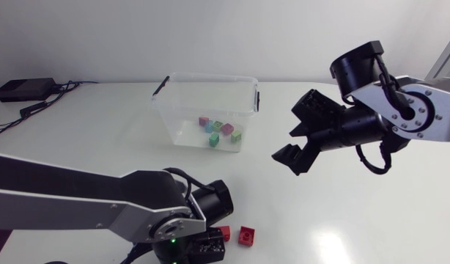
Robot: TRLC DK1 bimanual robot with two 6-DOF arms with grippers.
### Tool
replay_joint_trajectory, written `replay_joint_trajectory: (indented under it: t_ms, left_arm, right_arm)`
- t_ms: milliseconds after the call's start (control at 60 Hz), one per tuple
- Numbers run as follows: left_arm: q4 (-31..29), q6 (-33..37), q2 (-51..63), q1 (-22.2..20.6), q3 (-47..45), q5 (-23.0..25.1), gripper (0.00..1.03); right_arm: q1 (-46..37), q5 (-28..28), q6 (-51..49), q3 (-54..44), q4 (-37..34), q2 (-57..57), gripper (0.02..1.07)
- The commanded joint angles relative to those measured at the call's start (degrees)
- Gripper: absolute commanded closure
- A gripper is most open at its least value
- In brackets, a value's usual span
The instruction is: Place the duplo bricks in the container
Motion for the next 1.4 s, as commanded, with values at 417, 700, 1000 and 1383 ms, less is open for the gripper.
replay_joint_trajectory:
  t_ms: [417, 700, 1000, 1383]
  left_arm:
    - [0.0, 1.3, 0.0, 0.4, -0.9, 0.2, 0.74]
    - [-5.1, 3.2, -10.1, 6.4, 2.4, -1.9, 0.74]
    - [-5.5, 6.2, -15.0, 15.9, 10.8, -3.3, 0.72]
    - [5.9, 6.5, -14.5, 23.1, 18.5, -3.3, 0.71]
  right_arm:
    - [3.4, -2.0, -2.4, -8.4, 0.8, -3.9, 0.06]
    - [11.4, -2.9, -2.2, -13.3, 0.8, -3.1, 0.06]
    - [17.7, -3.2, -1.5, -15.1, 1.8, 1.5, 0.07]
    - [21.9, -1.5, -0.9, -15.2, 4.1, 9.9, 0.1]
